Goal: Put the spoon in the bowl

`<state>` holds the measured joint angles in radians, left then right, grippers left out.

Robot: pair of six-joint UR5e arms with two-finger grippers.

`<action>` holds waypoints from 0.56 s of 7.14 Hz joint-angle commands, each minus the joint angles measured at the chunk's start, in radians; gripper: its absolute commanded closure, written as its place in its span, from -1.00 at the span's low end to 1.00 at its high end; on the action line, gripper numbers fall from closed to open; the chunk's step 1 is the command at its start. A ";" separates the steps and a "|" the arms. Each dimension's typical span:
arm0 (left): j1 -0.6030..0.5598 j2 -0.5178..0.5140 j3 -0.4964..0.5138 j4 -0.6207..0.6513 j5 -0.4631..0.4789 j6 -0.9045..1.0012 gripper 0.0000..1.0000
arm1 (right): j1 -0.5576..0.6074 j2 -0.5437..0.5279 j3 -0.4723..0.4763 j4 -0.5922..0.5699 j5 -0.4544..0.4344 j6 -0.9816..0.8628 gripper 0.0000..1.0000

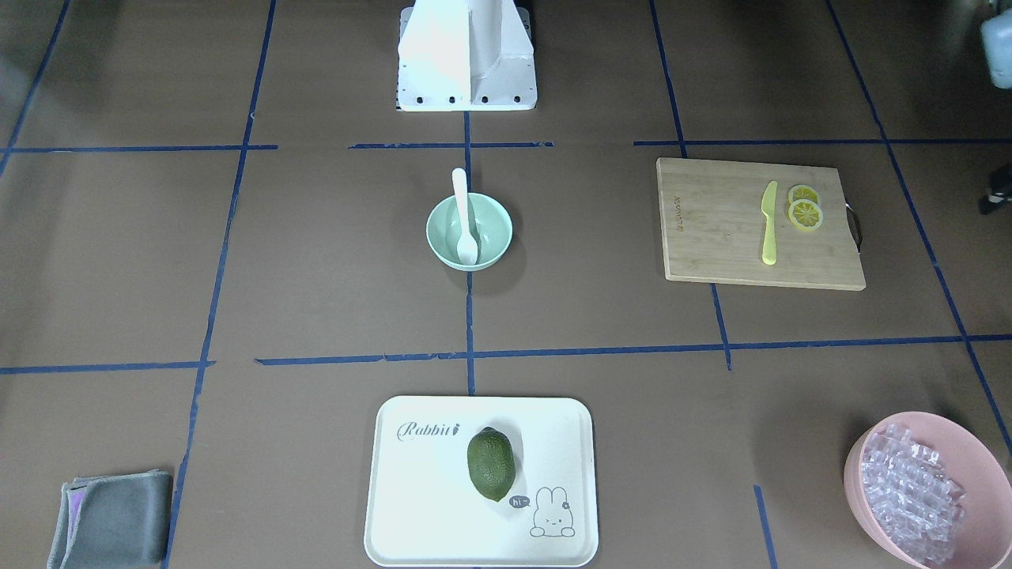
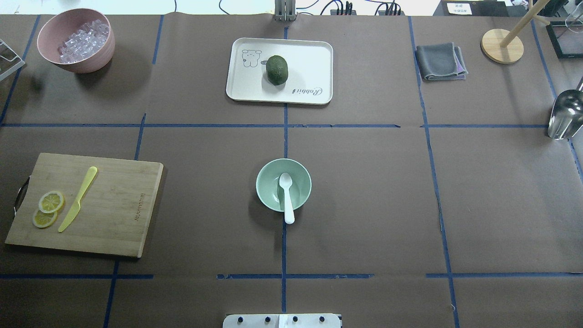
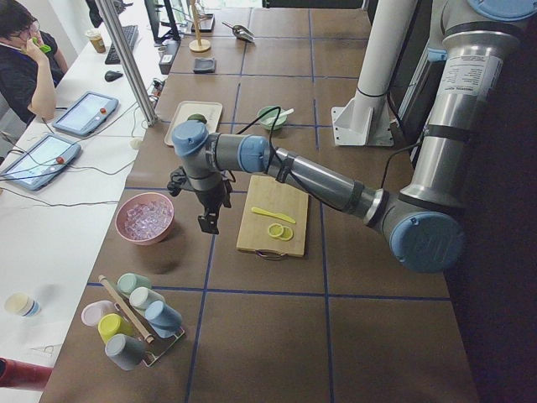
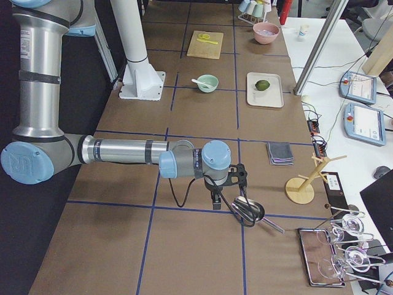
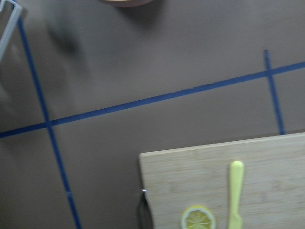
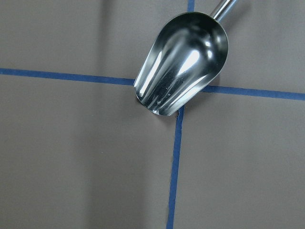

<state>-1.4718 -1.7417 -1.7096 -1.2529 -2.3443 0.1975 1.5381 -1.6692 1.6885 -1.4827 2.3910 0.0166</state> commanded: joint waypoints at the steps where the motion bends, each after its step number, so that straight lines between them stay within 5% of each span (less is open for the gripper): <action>1: -0.100 0.123 0.145 -0.256 -0.033 0.100 -1.00 | 0.000 0.008 -0.001 -0.013 0.002 0.014 -0.99; 4: -0.102 0.217 0.139 -0.350 -0.026 -0.009 -1.00 | 0.000 0.005 -0.006 -0.011 0.001 0.019 -0.99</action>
<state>-1.5706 -1.5534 -1.5683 -1.5804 -2.3723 0.2133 1.5385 -1.6637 1.6848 -1.4941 2.3927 0.0341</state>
